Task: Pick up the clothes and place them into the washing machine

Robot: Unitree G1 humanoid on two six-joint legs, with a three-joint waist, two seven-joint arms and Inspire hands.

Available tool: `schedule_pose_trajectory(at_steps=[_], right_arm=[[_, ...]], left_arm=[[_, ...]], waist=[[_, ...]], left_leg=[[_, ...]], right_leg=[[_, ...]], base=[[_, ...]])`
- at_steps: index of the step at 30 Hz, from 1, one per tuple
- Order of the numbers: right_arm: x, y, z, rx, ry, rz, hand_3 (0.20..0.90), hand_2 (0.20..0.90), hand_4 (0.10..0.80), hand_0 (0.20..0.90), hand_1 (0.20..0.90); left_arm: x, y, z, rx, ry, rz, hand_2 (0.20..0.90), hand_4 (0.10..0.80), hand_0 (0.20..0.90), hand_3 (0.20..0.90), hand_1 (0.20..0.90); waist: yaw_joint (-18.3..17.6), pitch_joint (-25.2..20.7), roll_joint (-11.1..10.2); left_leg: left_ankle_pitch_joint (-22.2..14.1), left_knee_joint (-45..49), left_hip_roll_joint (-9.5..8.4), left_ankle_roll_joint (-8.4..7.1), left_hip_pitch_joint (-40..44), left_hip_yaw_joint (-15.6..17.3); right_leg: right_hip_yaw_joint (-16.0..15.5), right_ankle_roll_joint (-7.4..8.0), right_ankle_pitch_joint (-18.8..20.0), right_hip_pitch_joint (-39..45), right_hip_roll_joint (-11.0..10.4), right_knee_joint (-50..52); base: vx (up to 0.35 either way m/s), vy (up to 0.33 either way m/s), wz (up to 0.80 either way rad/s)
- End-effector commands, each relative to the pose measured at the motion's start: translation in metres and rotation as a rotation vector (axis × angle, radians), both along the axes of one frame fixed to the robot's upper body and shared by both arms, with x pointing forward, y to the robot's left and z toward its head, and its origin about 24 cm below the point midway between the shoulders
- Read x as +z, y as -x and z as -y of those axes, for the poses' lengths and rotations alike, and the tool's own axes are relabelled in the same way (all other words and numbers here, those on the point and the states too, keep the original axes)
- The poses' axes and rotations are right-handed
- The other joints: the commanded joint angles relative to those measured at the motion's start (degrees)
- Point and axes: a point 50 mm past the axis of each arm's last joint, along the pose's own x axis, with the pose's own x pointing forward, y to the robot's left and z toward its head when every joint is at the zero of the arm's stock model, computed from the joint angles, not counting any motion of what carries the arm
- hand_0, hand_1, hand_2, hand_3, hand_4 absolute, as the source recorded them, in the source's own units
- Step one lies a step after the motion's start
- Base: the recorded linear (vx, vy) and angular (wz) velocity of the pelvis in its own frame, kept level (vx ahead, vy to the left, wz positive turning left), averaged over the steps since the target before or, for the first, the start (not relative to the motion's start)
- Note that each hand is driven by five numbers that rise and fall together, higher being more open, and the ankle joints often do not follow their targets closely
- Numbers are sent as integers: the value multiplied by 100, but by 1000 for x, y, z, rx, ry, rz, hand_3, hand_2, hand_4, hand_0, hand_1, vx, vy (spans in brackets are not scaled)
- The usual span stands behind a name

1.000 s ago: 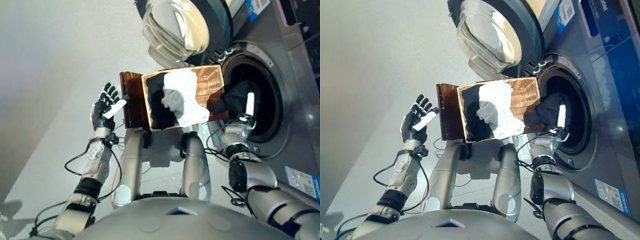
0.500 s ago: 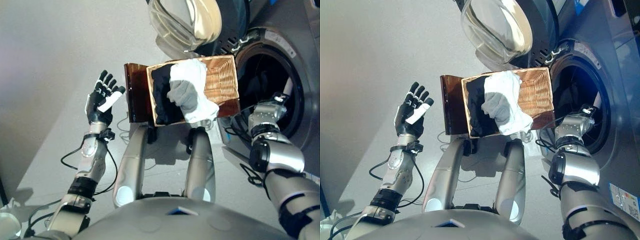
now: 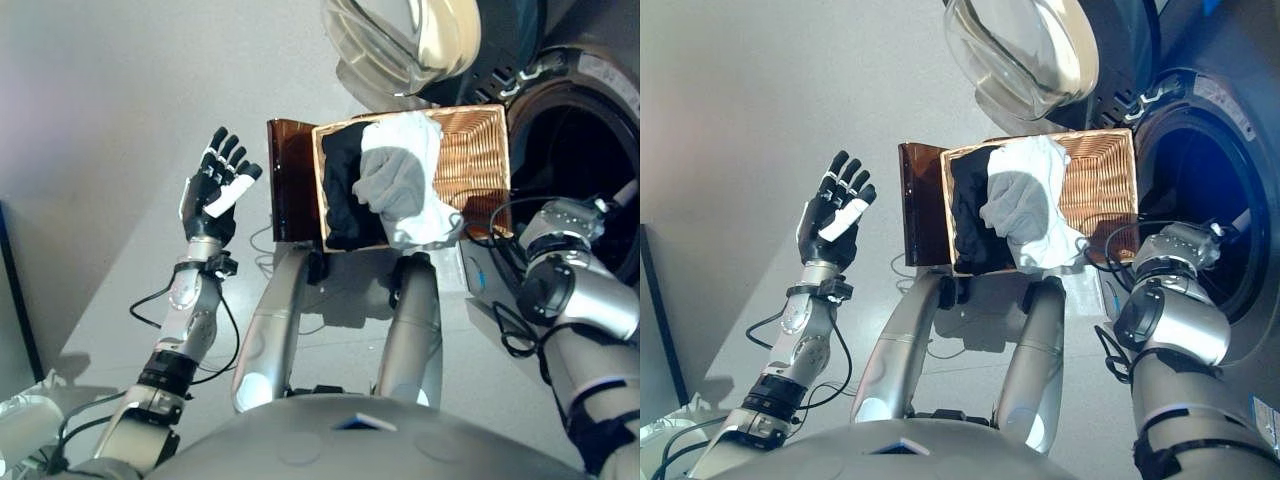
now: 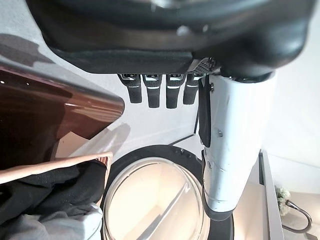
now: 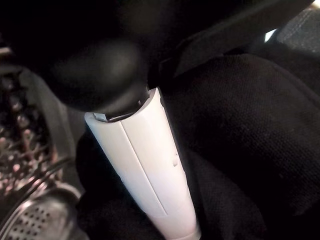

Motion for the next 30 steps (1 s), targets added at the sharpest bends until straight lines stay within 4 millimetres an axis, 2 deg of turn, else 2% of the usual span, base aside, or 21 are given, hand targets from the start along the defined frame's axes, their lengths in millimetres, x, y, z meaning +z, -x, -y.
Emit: schedule_pose_trajectory(at_steps=[1,6,10,13,14,18,19,20,24,30], right_arm=[[65,6,36,-108,245,79,200,200,300,200,200],[93,5,43,-142,311,141,200,200,300,200,200],[108,7,47,-165,343,161,200,200,300,200,200],[106,11,49,-196,314,143,200,200,300,200,200],[97,17,54,-235,249,96,200,200,300,200,200],[89,13,47,-234,168,71,200,200,300,200,200],[87,10,44,-224,157,79,502,502,516,502,502],[86,6,40,-196,163,80,900,900,800,900,900],[84,-1,33,-162,176,79,900,900,800,900,900],[77,2,35,-139,169,13,900,900,800,900,900]], left_arm=[[42,0,-16,60,14,231,900,800,900,900,900],[48,0,-17,67,20,258,900,800,900,900,900],[50,2,-19,74,20,270,900,800,900,900,900],[48,3,-20,78,26,259,900,800,900,900,900],[46,3,-21,87,29,245,900,800,900,900,900],[43,2,-22,100,28,221,900,800,900,900,900],[44,2,-23,107,28,220,900,800,900,900,900],[44,2,-24,110,27,222,900,800,900,900,900],[44,3,-26,122,35,224,900,800,900,900,900],[45,4,-28,126,42,227,900,800,900,900,900]], waist=[[-53,-491,11],[-81,-538,-23],[-102,-555,-51],[-105,-561,-56],[-110,-575,-47],[-88,-584,-32],[-97,-581,-31],[-101,-577,-32],[-124,-553,-32],[-116,-553,-55]], left_leg=[[-958,358,-46,-114,274,38],[-917,278,-61,-131,252,73],[-905,269,-59,-138,239,68],[-905,243,-66,-139,242,68],[-908,235,-74,-136,247,69],[-921,204,-71,-118,293,71],[-926,198,-68,-112,311,79],[-928,187,-61,-107,321,96],[-928,156,-56,-93,322,148],[-930,125,-56,-73,325,159]], right_leg=[[260,-360,892,-234,158,-687],[265,-350,922,-257,161,-755],[251,-350,938,-246,170,-783],[246,-346,950,-237,167,-815],[250,-338,956,-217,168,-845],[242,-337,960,-176,170,-880],[246,-334,969,-158,172,-899],[245,-333,977,-148,172,-908],[265,-336,1008,-159,199,-936],[275,-328,1041,-153,186,-993]], base=[[-5,10,-7],[-4,8,-5],[-1,5,2],[0,0,0],[0,0,0],[3,5,1],[0,0,0],[0,0,0],[-6,28,-2],[-2,14,-3]])
